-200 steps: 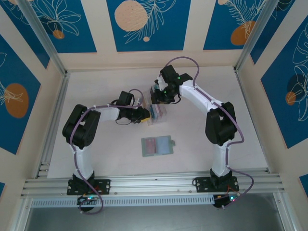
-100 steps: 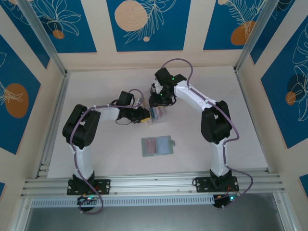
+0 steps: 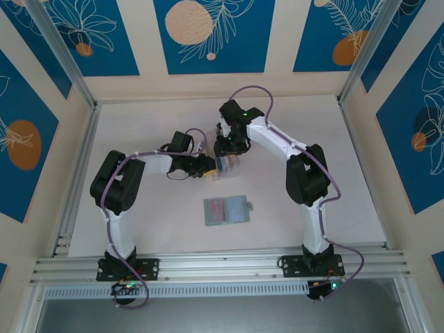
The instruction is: Put the credit cards into the card holder
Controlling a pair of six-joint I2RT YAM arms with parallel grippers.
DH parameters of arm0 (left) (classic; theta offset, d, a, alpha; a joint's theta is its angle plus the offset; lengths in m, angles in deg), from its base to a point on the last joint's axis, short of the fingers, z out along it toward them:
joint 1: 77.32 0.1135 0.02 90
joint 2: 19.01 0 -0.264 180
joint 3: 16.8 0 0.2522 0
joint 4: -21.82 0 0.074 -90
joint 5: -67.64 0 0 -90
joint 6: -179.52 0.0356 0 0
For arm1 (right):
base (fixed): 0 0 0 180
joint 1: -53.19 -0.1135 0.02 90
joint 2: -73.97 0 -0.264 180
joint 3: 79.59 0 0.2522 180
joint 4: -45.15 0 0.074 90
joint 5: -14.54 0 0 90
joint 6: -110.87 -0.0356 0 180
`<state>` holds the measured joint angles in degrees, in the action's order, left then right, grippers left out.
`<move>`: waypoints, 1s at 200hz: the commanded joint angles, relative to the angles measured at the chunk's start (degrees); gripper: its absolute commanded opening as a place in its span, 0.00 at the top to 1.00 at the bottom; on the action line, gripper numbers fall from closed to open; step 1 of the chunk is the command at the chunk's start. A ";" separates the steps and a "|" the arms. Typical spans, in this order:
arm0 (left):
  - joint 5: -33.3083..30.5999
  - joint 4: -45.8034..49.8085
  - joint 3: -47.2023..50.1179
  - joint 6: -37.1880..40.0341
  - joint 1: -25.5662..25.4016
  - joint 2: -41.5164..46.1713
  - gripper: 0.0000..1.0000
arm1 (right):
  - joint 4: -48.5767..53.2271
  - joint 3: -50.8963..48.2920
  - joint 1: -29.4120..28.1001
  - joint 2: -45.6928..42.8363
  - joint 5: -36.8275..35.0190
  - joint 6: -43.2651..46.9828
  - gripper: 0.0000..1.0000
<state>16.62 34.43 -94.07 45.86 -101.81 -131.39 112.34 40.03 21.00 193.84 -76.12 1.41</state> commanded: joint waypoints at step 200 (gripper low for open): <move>1.10 -0.70 -1.17 -0.46 -0.20 -1.45 0.76 | -2.50 -2.26 3.70 -4.12 11.11 -0.36 0.82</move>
<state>17.06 34.23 -94.07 45.86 -101.81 -131.63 110.40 38.44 24.57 192.40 -68.72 1.36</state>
